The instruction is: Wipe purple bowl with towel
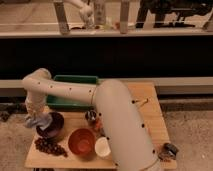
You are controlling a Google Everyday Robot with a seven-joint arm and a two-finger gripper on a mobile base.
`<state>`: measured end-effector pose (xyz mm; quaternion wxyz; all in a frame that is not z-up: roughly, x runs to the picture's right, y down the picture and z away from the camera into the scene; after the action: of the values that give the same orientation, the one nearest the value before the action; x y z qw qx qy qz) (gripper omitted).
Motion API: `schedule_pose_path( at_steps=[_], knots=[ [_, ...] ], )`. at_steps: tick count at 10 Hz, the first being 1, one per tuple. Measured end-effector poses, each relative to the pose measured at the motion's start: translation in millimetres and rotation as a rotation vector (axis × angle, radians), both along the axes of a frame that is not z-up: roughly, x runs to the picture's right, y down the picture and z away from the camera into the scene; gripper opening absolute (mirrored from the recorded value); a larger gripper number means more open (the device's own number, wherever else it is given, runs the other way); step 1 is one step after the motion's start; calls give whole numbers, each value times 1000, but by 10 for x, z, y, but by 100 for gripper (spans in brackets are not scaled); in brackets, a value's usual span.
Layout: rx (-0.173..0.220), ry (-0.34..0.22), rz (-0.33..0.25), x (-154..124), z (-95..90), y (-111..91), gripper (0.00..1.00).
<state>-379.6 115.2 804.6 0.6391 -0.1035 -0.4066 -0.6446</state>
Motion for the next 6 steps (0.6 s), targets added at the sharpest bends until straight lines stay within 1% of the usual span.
schedule_pose_path(
  at_steps=[4,6],
  knots=[
    [30,21,69,635,90,-82,3],
    [38,35,98,866,115,-91,3]
  ],
)
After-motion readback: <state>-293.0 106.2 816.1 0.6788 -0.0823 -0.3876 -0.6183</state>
